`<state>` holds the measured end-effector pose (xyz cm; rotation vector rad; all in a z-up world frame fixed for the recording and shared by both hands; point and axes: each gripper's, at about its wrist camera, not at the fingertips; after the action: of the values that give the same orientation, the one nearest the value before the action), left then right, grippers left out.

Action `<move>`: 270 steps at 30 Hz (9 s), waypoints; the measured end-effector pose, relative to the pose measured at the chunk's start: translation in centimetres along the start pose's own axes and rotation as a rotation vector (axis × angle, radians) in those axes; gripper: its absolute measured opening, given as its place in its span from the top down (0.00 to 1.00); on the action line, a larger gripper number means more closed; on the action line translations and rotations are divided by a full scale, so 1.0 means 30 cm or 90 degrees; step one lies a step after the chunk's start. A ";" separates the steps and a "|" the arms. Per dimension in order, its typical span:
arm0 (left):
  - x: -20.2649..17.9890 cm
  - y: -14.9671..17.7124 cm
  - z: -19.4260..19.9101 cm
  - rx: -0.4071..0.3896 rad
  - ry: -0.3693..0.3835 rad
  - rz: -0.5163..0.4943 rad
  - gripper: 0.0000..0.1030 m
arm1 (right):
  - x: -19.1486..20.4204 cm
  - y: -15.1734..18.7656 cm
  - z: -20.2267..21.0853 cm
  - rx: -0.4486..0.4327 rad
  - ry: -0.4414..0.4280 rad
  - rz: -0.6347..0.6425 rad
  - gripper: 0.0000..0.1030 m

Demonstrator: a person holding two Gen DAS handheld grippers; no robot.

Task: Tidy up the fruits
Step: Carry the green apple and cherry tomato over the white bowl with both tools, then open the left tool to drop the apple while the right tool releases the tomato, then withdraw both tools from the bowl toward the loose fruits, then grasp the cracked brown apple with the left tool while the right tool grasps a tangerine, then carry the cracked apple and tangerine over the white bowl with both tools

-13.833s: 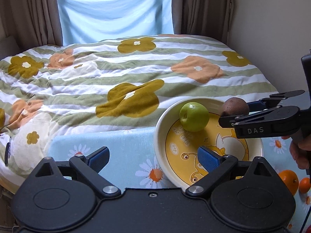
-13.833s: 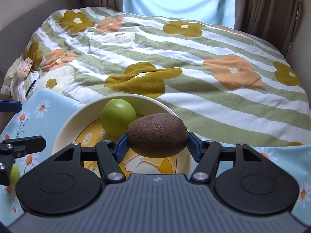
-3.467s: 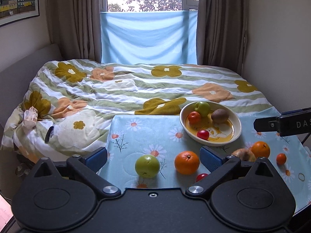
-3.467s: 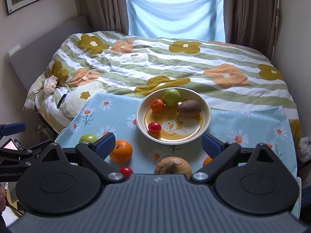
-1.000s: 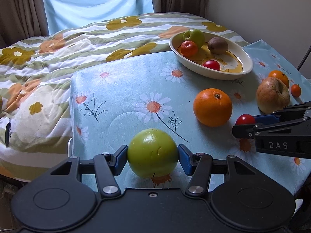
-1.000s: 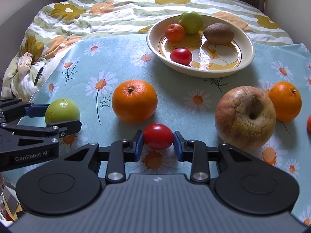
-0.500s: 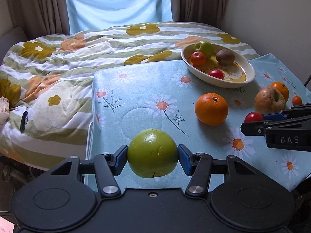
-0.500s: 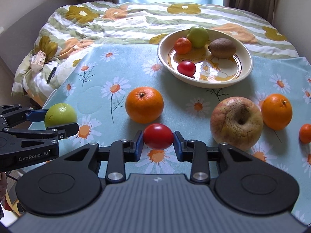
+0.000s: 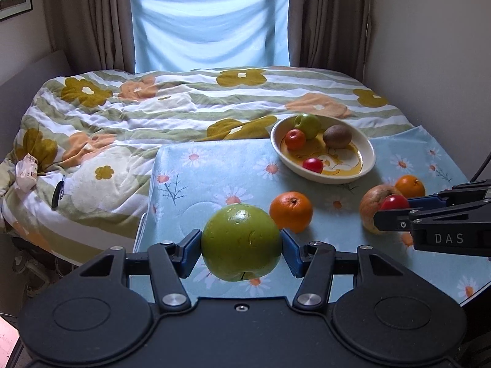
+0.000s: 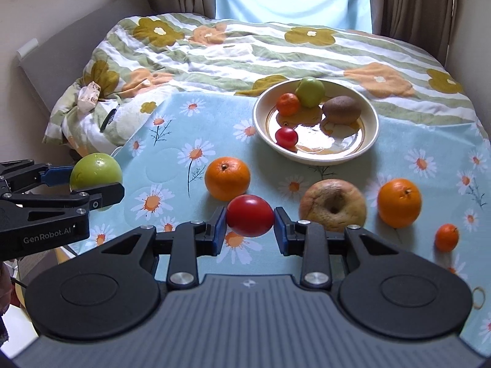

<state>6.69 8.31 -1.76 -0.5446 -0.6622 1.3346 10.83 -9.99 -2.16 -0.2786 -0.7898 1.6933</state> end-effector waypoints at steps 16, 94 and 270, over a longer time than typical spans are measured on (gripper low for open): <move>-0.247 -0.245 -0.031 -0.059 0.024 0.013 0.42 | -0.242 -0.193 0.118 -0.044 0.000 0.053 0.54; -0.113 -0.285 -0.438 0.044 0.037 0.022 0.09 | -0.429 -0.447 -0.454 0.015 0.035 -0.054 0.00; -0.177 -0.439 -0.678 -0.008 0.141 -0.184 0.23 | -0.330 -0.425 -0.297 -0.074 0.131 -0.136 0.51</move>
<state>29.76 1.22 -7.52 -0.5733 -0.5435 0.9833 28.55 -15.01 -2.91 -0.4266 -0.7383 1.3964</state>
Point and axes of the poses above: each gripper's, at about its wrist camera, not at the fingertips, and z roughly against the way its jaws point, x to its left, y to its underside, and after that the axes turned 7 degrees about -z, right-handed
